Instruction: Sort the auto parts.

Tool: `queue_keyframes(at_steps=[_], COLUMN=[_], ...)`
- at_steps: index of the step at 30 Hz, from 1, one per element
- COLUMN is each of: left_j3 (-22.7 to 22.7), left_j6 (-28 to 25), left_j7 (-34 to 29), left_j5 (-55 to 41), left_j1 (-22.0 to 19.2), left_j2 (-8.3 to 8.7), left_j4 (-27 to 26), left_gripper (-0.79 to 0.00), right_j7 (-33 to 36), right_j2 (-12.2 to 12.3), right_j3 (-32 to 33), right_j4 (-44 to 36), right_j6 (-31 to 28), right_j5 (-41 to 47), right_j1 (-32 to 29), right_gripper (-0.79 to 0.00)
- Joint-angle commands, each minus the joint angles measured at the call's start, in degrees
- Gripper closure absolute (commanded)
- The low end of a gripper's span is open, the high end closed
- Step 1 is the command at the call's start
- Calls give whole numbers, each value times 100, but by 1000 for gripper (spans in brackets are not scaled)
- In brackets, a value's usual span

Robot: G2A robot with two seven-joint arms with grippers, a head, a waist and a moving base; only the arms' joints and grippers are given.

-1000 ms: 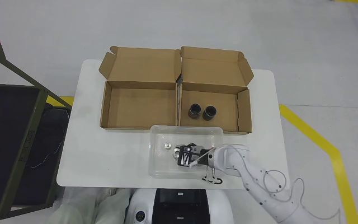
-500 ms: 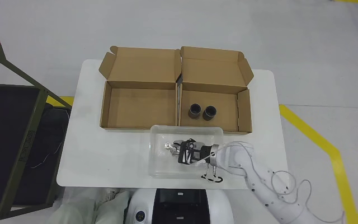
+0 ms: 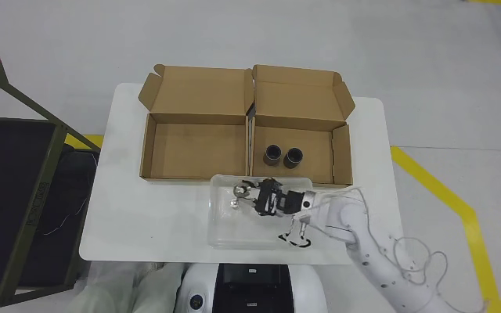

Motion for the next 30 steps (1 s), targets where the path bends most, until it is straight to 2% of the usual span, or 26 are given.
queue_keyframes(at_steps=[1,15,30], left_j3=[0,0,0], left_j6=[0,0,0], left_j7=[0,0,0], left_j5=[0,0,0], left_j1=[0,0,0], left_j2=[0,0,0], left_j4=[0,0,0], left_gripper=[-785,-785,-785], right_j7=[-105,-1189,-2071], right_j2=[-4,-13,-6], right_j3=[61,651,1223], right_j4=[-72,-723,-1566], right_j6=[118,814,1069], right_j5=[70,355,549], right_j1=[1,-33,-284], right_gripper=[0,0,0])
